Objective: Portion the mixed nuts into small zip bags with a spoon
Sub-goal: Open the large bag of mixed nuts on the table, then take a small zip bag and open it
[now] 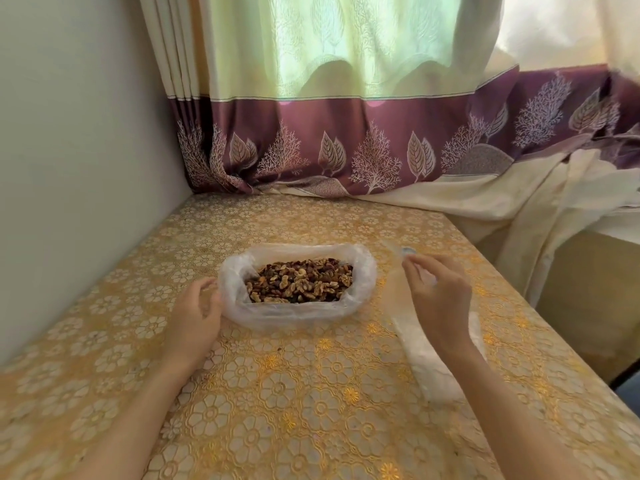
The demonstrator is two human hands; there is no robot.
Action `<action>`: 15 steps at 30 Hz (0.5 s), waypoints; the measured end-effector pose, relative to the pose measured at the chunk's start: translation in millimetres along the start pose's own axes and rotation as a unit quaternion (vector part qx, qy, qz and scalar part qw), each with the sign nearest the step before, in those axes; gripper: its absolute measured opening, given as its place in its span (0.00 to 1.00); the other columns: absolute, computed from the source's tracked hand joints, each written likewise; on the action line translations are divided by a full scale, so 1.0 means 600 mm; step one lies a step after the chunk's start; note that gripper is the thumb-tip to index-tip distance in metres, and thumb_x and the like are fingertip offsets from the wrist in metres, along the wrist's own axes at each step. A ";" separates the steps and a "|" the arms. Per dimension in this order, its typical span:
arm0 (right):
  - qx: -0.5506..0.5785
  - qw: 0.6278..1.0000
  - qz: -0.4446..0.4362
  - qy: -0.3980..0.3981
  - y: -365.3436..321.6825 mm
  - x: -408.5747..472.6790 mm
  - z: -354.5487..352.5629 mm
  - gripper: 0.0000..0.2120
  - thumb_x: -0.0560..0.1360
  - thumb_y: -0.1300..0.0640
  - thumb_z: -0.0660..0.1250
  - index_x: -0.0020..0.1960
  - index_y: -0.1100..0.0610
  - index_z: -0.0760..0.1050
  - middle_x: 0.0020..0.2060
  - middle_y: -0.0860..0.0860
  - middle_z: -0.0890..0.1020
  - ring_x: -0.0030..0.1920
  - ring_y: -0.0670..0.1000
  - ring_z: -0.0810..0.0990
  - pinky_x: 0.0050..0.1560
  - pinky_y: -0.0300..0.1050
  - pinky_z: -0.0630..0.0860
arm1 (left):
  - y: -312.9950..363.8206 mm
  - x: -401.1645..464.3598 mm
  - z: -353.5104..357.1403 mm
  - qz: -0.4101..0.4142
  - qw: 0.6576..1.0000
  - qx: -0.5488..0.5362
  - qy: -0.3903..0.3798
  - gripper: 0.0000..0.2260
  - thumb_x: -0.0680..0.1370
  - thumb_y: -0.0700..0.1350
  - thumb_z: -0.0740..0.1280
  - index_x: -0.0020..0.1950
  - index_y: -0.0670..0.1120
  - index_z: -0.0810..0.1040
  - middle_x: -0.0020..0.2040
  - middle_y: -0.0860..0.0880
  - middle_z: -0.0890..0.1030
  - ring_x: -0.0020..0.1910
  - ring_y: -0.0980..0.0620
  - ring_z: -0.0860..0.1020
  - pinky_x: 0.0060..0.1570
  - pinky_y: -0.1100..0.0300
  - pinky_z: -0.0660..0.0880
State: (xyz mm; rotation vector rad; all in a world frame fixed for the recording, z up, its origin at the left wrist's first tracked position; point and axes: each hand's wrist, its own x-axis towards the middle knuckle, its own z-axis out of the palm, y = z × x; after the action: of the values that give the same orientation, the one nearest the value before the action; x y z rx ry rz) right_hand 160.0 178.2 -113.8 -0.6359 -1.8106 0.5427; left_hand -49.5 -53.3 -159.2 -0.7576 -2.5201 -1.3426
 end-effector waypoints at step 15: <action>0.139 0.952 -0.188 -0.196 -0.053 -0.052 0.177 0.08 0.71 0.61 0.71 0.50 0.55 0.84 0.53 0.55 0.79 0.54 0.58 0.75 0.44 0.53 0.79 | 0.075 0.052 0.017 -0.163 0.867 -0.413 -0.226 0.07 0.75 0.42 0.66 0.47 0.41 0.83 0.37 0.46 0.83 0.32 0.55 0.80 0.30 0.65 0.77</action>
State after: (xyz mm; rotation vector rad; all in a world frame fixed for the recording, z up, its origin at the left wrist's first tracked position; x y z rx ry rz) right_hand 62.2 127.4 -148.0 0.0210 -2.1072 0.6775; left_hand -51.8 -13.5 -120.4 -0.8706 -2.3881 -2.7300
